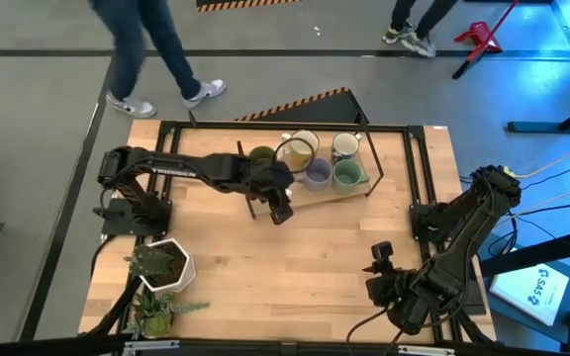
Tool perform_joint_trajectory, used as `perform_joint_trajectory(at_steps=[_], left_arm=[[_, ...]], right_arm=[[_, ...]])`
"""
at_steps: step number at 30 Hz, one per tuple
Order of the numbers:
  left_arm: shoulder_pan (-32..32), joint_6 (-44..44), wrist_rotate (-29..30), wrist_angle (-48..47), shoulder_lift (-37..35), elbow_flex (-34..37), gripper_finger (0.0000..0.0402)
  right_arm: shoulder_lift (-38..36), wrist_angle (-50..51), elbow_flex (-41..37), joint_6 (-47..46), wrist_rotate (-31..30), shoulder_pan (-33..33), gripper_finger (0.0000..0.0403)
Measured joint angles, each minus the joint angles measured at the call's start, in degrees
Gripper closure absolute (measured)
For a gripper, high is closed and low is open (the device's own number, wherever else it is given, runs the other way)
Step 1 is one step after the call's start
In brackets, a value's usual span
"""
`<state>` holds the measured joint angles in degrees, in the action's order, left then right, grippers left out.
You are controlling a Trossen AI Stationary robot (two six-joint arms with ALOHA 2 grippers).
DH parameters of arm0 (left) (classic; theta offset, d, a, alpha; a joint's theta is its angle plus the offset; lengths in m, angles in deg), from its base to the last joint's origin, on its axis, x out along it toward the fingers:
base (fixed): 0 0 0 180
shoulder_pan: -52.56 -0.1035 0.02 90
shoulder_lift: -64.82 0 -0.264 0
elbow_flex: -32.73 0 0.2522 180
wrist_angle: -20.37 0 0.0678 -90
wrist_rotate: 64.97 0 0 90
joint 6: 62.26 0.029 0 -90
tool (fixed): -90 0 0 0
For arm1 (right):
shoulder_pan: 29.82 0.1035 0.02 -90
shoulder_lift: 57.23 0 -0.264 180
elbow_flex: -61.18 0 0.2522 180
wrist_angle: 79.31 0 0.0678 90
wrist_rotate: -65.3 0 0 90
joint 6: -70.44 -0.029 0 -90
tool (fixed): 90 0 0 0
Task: Place coffee mugs
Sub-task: Return to Home Position
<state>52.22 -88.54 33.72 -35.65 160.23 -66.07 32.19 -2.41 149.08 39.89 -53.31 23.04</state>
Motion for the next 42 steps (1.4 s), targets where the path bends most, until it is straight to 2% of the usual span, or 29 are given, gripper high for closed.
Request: perform_joint_trajectory(at_steps=[3, 6, 9, 12, 14, 16, 17, 19, 23, 26, 29, 35, 39, 42], left_arm=[[0.24, -0.03, -2.21, -2.66, -0.66, -5.08, 0.0243], [1.06, 1.12, -3.85, -6.45, -1.27, -11.18, 0.0243], [3.0, 4.74, -4.27, -7.57, -2.38, -17.97, 0.0243], [5.93, 8.99, -1.51, -10.45, -4.35, -24.03, 0.0243], [7.95, 11.66, 1.74, -13.57, -6.11, -27.07, 0.0243], [10.03, 12.47, 4.86, -14.49, -7.96, -29.81, 0.0243], [11.1, 12.7, 5.87, -14.98, -9.12, -30.36, 0.0243], [13.58, 15.81, 6.61, -15.42, -11.72, -30.42, 0.0243], [17.22, 18.95, 7.02, -14.03, -17.5, -28.71, 0.0243], [19.12, 19.13, 9.42, -12.03, -23.06, -24.38, 0.0243], [21.49, 19.4, 10.41, -7.54, -29.34, -15.74, 0.0243], [25.92, 16.8, 10.45, 11.58, -42.01, 9.45, 0.0243], [28.39, 14.47, 10.12, 24.72, -48.03, 25.22, 0.0243], [29.28, 11.65, 9.7, 34.5, -50.9, 35.71, 0.0243]], right_arm=[[-0.93, -0.12, 0.43, 2.31, -2.82, 0.0, 0.026], [-2.22, 0.37, 4.02, 7.57, -6.36, 0.0, 0.026], [-3.58, 1.21, 9.29, 14.21, -6.01, 0.0, 0.026], [-4.12, 6.82, 15.12, 25.35, -3.83, 0.0, 0.026], [-4.2, 10.61, 19.03, 28.14, -2.95, 0.02, 0.026], [-4.82, 10.68, 21.8, 31.72, -9.43, 0.07, 0.026], [-5.28, 10.85, 22.87, 35.52, -12.64, 0.11, 0.026], [-7.35, 9.83, 24.36, 42.98, -15.27, -0.5, 0.026], [-16.62, 7.59, 23.59, 46.01, -11.74, -5.44, 0.026], [-26.49, -1.64, 17.88, 50.69, -7.33, -8.3, 0.026], [-37.16, -15.96, 7.28, 56.94, -2.37, -9.95, 0.026], [-57.53, -46.94, -21.8, 59.69, 5.59, -11.78, 0.026], [-67.46, -63.43, -39.14, 57.18, 6.86, -11.65, 0.026], [-72.81, -74.04, -49.31, 55.25, 6.99, -11.67, 0.026]])
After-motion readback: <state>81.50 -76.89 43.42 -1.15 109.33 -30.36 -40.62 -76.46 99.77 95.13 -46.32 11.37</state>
